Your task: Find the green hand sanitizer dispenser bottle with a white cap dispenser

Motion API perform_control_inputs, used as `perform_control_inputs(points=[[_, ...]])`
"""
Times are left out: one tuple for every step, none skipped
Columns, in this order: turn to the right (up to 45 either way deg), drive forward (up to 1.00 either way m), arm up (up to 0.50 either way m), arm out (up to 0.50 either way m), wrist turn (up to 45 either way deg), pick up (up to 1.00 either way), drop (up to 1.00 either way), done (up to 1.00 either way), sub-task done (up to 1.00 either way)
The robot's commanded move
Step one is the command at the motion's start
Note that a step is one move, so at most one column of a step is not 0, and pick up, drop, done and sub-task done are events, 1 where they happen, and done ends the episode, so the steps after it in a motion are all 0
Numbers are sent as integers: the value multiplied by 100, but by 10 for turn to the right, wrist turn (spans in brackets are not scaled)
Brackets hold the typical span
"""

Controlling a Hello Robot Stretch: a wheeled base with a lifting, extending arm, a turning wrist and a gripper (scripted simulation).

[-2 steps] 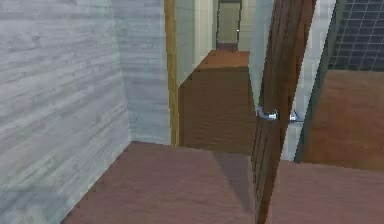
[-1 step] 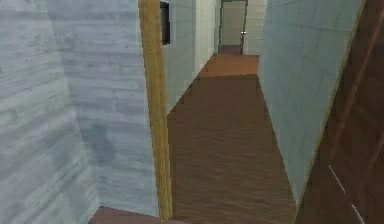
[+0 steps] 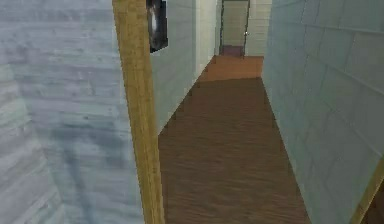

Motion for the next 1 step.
perform_control_inputs(points=[[90,0,0,0,0,0,0,0,0]])
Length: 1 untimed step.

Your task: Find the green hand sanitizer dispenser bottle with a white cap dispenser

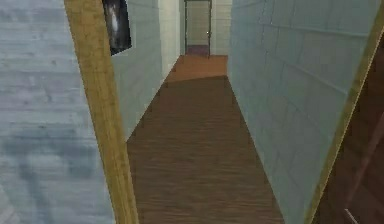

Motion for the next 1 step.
perform_control_inputs(points=[[0,55,0,0,0,0,0,0,0]])
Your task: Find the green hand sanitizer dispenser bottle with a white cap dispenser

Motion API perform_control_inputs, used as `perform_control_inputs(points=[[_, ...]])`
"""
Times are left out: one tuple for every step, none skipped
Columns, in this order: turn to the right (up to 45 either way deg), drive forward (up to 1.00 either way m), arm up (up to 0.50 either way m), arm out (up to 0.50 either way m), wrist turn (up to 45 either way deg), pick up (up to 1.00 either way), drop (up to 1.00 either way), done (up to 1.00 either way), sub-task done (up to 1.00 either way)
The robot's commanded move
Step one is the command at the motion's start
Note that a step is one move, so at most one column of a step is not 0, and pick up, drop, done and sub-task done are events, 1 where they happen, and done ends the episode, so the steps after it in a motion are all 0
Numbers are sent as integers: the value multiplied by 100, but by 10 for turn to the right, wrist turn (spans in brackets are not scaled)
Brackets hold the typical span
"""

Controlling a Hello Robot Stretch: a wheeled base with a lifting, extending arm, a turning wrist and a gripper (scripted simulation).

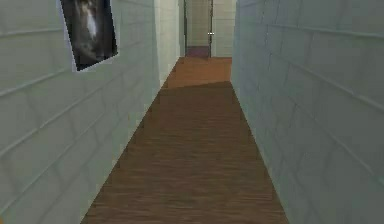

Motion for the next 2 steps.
perform_control_inputs(points=[[60,0,0,0,0,0,0,0,0],[0,100,0,0,0,0,0,0,0]])
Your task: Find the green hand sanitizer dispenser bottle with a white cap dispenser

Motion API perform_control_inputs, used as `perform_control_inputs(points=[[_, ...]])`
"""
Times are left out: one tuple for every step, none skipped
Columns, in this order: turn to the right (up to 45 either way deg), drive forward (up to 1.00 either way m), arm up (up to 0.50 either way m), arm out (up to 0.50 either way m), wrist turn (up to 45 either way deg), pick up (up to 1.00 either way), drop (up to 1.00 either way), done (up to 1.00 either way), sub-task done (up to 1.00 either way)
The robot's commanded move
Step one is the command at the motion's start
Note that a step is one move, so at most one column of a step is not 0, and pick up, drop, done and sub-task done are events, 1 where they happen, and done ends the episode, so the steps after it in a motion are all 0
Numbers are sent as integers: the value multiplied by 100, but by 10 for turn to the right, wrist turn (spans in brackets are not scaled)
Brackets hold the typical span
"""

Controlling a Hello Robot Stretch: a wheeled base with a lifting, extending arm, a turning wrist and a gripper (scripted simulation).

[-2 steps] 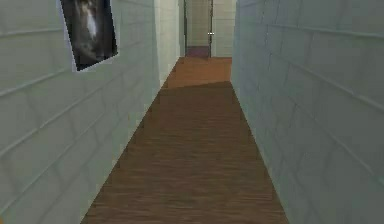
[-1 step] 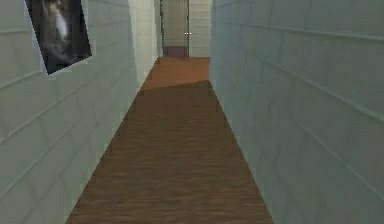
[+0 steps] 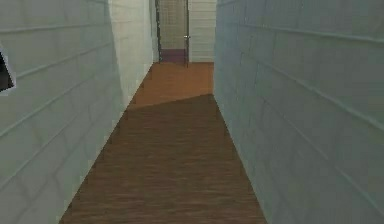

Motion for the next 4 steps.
perform_control_inputs(points=[[0,100,0,0,0,0,0,0,0],[0,100,0,0,0,0,0,0,0],[0,100,0,0,0,0,0,0,0],[0,100,0,0,0,0,0,0,0]])
